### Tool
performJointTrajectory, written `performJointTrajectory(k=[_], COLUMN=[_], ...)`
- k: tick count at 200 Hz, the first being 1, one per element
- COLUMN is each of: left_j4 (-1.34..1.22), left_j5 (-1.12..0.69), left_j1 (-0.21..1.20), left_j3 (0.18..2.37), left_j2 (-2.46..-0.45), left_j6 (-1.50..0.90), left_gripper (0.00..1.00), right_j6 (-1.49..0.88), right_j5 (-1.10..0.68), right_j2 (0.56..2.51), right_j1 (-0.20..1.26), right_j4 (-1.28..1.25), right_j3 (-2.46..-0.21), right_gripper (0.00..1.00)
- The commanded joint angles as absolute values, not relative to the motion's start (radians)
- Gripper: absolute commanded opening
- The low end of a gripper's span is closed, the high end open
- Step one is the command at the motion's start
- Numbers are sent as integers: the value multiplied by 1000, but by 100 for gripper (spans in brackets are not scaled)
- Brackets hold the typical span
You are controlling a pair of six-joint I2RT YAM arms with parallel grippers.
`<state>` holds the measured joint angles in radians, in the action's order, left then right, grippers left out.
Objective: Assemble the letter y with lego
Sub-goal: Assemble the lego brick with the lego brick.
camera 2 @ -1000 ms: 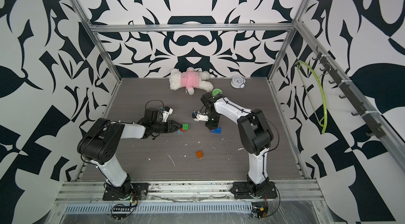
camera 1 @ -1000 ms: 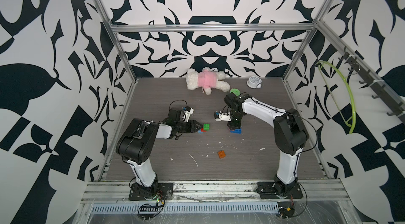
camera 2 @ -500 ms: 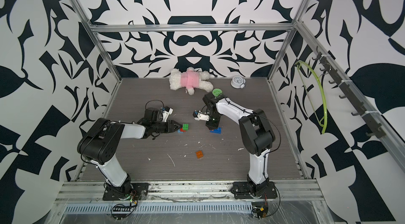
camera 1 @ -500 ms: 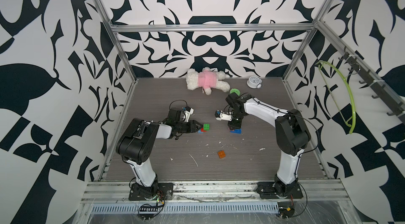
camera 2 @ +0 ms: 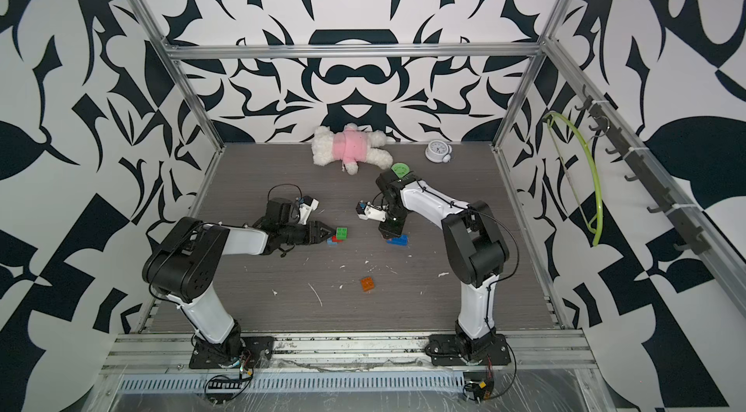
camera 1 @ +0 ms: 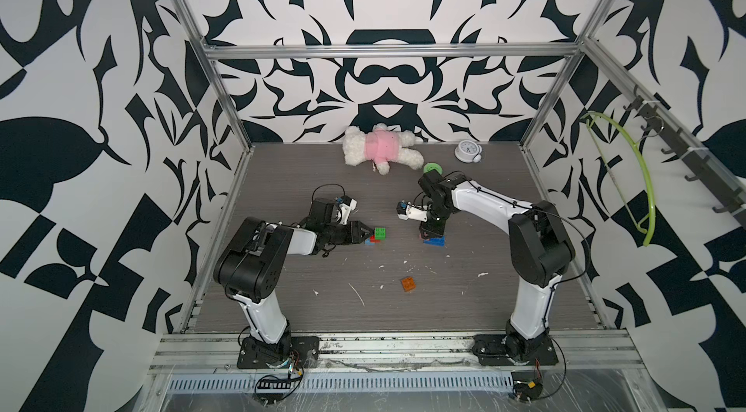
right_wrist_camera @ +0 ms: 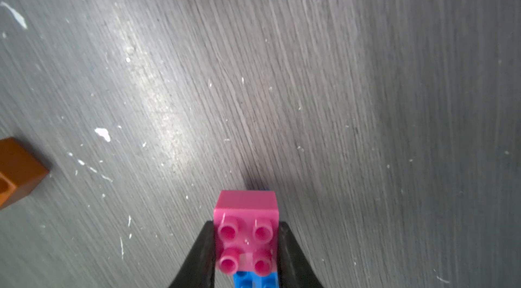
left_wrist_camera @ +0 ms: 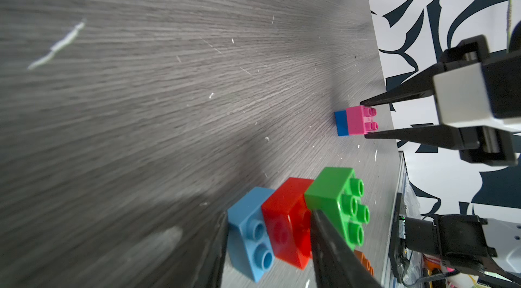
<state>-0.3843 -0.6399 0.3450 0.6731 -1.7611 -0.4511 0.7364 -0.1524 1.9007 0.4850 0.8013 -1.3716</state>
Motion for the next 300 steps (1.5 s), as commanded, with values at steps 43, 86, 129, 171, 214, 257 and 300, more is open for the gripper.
performJointTrajectory(k=[43, 86, 129, 171, 214, 257, 300], left_j4=[-233, -232, -231, -232, -233, -233, -230], left_j5=[-542, -542, -542, -542, -542, -541, -539], left_j1=[337, 337, 337, 337, 337, 337, 337], left_j3=[635, 634, 634, 635, 636, 636, 635], left_j2=[-1814, -1811, -1811, -1812, -1814, -1815, -1813], left_j6=[-421, -420, -419, -419, -419, -419, -420], left_gripper=[50, 50, 50, 50, 50, 50, 50], right_j6=[729, 686, 708, 765, 908, 967, 931], right_j5=[-109, -92, -99, -137, -211, -219, -188], right_j2=[1918, 1925, 1921, 1913, 1900, 1906, 1948], right_j1=[474, 463, 460, 467, 516, 524, 523], right_j4=[815, 814, 811, 810, 810, 824, 810], right_j3=[-1299, -1289, -1257, -1272, -1253, -1280, -1274], right_gripper=[4, 3, 2, 3, 3, 4, 3])
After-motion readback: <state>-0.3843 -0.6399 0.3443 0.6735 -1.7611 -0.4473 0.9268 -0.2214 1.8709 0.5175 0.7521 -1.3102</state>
